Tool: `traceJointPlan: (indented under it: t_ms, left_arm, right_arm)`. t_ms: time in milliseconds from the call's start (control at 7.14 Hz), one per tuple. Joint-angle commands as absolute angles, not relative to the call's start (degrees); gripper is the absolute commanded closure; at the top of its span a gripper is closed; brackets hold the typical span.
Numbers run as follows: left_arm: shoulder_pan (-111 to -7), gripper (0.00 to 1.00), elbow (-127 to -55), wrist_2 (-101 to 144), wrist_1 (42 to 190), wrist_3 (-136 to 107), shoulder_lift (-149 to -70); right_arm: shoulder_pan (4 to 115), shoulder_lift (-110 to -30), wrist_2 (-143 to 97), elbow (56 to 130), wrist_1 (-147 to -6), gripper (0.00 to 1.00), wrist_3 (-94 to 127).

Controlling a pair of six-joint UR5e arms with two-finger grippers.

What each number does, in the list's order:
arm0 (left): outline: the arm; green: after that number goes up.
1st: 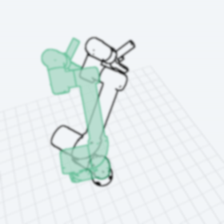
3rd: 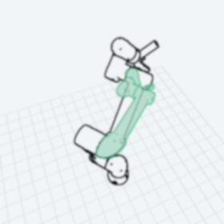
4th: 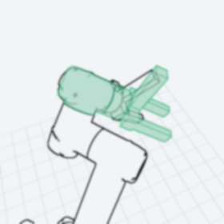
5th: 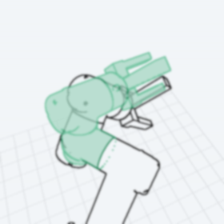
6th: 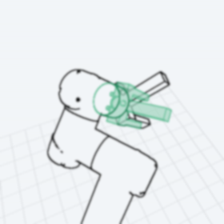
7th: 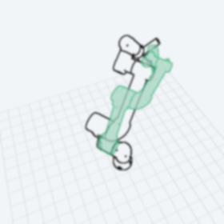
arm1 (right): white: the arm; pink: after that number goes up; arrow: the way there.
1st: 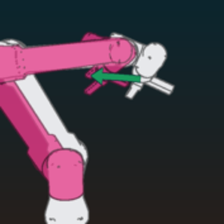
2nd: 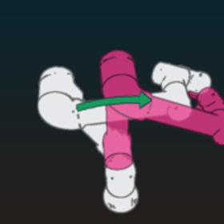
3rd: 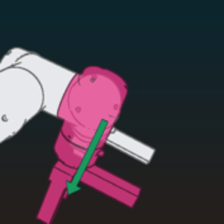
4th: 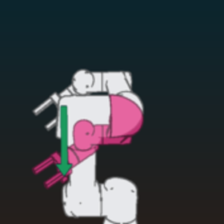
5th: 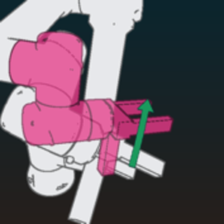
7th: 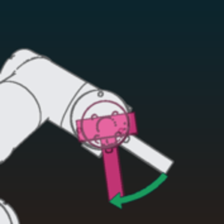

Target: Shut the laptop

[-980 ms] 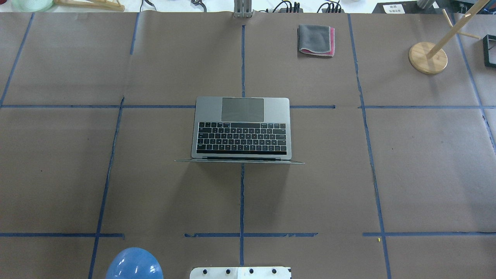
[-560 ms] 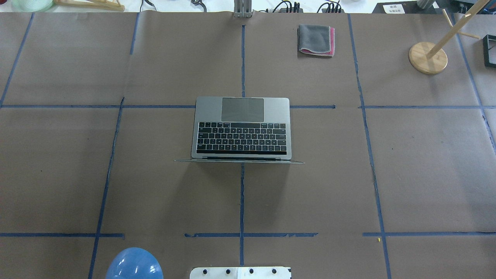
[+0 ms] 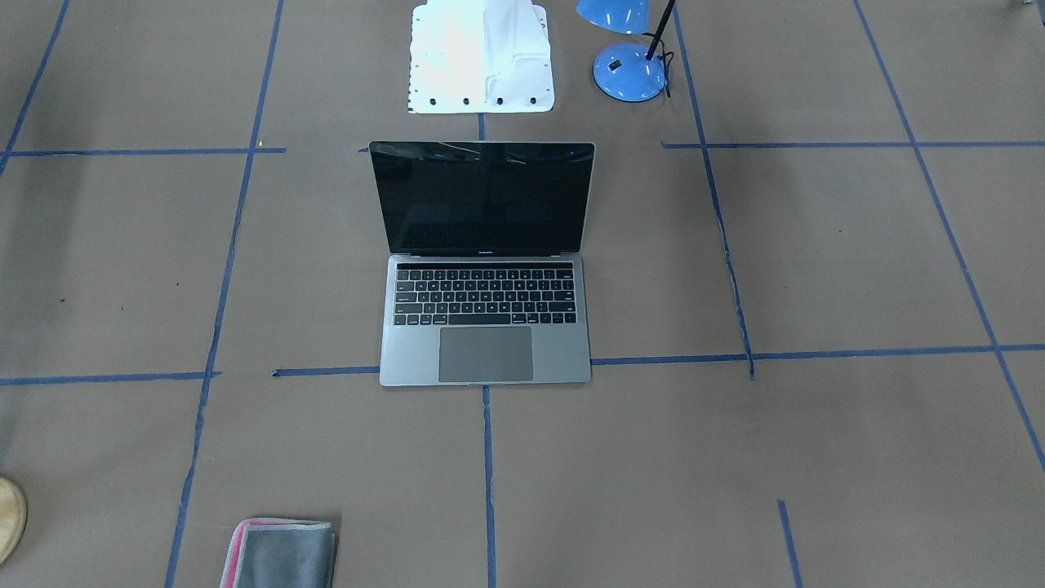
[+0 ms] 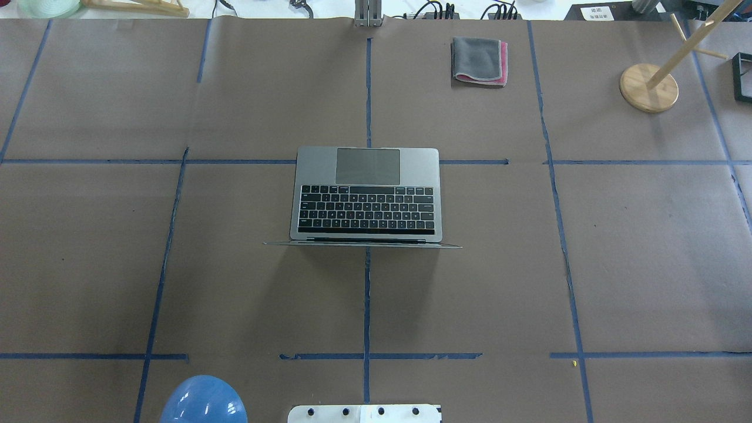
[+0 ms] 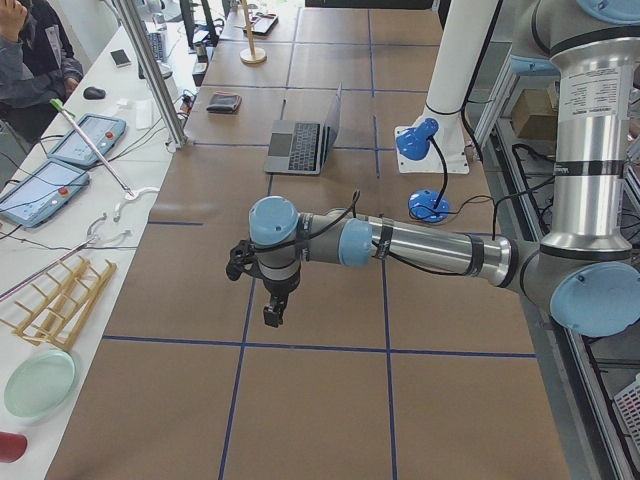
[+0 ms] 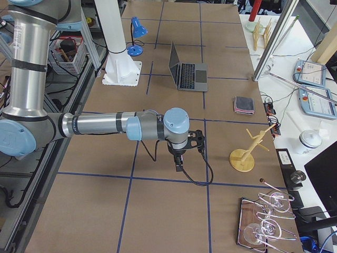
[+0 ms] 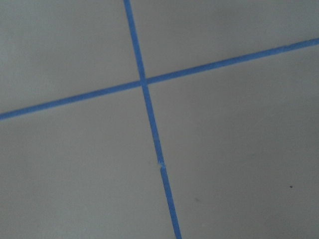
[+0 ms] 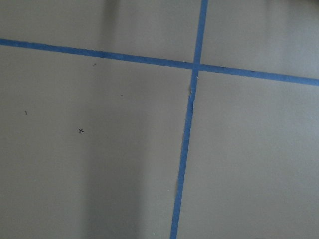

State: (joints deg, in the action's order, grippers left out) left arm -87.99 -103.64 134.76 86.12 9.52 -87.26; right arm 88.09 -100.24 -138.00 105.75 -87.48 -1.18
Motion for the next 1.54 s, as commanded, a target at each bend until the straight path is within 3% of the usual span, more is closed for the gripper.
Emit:
traceJointPlan:
  t_ms: [0, 280, 840, 1400]
  left_arm:
    - [-85.1, 0.0, -104.3, 135.3, 88.2, 8.3, -88.2]
    - [-78.2, 0.0, -104.2, 138.3, 98.8, -3.5, -87.5]
    - [-57.7, 0.0, -104.5, 138.3, 129.2, -39.3, -86.1]
    - [-40.6, 0.0, -104.8, 132.5, 147.4, -64.7, -89.0]
  right_arm:
    - [80.6, -100.7, -141.5, 106.0, -72.7, 0.0, 16.7]
    - [69.4, -102.3, -140.8, 105.8, -50.5, 0.0, 41.8]
    - [52.1, -104.2, -133.1, 106.1, -25.7, 0.0, 66.0]
    - [20.4, -104.2, -97.9, 113.3, -20.3, 0.0, 81.7]
